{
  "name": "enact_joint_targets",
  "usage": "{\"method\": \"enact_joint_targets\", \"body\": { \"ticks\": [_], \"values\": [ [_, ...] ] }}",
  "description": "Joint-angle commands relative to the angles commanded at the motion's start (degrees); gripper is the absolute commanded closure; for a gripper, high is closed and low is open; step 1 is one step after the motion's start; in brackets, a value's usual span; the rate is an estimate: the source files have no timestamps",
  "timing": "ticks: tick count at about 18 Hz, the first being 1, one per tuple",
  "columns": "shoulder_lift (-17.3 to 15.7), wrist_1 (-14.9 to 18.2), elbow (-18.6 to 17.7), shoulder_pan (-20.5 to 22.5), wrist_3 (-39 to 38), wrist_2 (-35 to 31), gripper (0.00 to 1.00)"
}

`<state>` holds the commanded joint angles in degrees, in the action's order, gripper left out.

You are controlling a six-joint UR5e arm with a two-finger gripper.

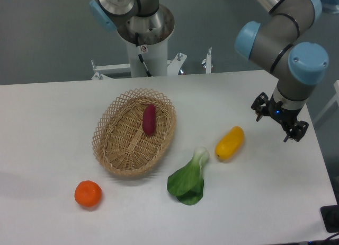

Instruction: Pick up the mango from the table

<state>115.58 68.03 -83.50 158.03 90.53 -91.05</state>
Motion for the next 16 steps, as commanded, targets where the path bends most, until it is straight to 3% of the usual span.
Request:
{"method": "enact_joint_targets", "body": {
  "ticks": [16],
  "values": [
    [0.00, 0.09, -0.44, 0.09, -0.79, 0.53, 0.00]
  ]
}}
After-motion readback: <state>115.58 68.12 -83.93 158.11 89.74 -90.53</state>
